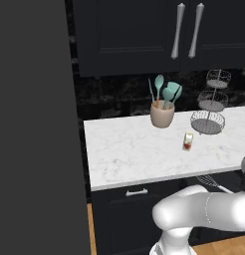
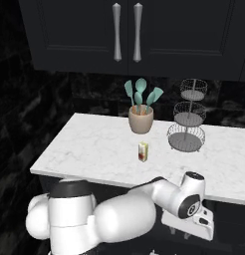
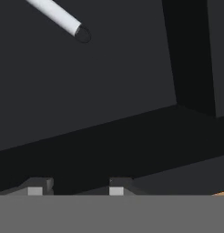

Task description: Pick the whisk from the drawer and place it on the counter.

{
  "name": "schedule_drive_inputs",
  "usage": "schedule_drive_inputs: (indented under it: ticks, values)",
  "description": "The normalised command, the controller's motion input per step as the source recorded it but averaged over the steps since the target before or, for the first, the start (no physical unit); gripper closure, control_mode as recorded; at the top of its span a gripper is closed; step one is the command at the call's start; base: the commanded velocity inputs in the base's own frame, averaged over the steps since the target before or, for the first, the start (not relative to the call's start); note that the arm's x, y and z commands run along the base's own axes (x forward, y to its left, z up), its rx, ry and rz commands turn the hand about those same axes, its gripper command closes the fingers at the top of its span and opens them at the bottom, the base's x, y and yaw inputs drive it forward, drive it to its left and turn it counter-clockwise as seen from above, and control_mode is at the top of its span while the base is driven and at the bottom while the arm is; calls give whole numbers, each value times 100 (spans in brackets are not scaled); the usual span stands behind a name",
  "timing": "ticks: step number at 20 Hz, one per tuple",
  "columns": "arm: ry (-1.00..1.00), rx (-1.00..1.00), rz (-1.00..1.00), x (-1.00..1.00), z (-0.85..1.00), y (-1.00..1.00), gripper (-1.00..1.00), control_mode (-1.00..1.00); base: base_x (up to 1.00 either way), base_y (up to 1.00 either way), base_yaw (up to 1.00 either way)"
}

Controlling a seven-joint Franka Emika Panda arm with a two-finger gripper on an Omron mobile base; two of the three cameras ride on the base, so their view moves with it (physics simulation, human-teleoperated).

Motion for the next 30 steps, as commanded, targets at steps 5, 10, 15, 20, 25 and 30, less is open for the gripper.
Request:
schedule_drive_inputs:
  ticks: [5,10,15,20,25,30]
  values:
    - [0,0,0,-93,-80,-34,-100,-100,0,0,0]
    - [0,0,0,-100,-87,-36,-100,-100,0,0,0]
    - [0,0,0,-100,-73,-31,-100,-100,0,0,0]
    - [0,0,0,-94,-59,-16,-100,-100,0,0,0]
    - [0,0,0,-14,-5,-1,-100,-100,0,0,0]
    - [-1,0,-1,1,0,3,-100,-100,0,0,0]
